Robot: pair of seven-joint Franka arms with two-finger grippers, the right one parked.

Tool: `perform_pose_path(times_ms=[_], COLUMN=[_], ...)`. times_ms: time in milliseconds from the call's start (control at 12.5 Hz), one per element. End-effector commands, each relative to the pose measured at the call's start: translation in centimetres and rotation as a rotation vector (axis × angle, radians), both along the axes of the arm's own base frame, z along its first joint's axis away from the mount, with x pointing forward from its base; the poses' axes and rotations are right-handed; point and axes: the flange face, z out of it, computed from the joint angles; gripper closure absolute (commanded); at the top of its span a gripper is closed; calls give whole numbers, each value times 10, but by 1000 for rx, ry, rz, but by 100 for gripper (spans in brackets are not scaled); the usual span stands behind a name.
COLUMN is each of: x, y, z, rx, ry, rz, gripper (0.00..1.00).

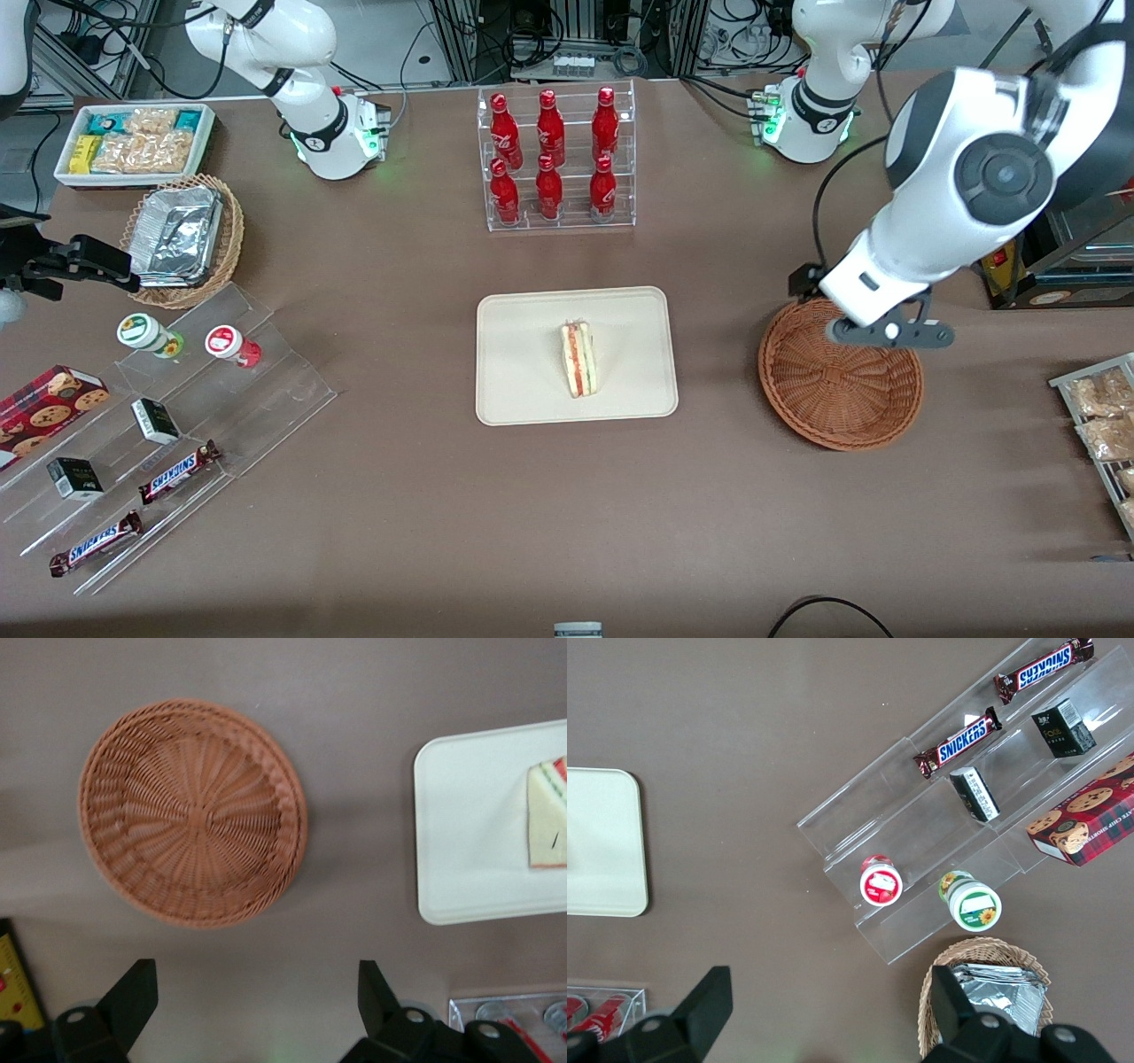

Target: Place sandwich from basket to tray

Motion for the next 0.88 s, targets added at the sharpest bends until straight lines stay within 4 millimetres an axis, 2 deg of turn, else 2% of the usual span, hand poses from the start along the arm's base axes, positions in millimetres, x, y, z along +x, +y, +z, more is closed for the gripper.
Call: perform_pose_path(times_ms=[0, 480, 640, 800], x=[-22, -55, -60, -62], y=[20, 67, 87, 98], z=[22, 72, 84, 88], rx=[-11, -4, -16, -21], ry=[17, 55, 65, 67], rz=[-20, 36, 10, 13], gripper=[0, 0, 0, 0])
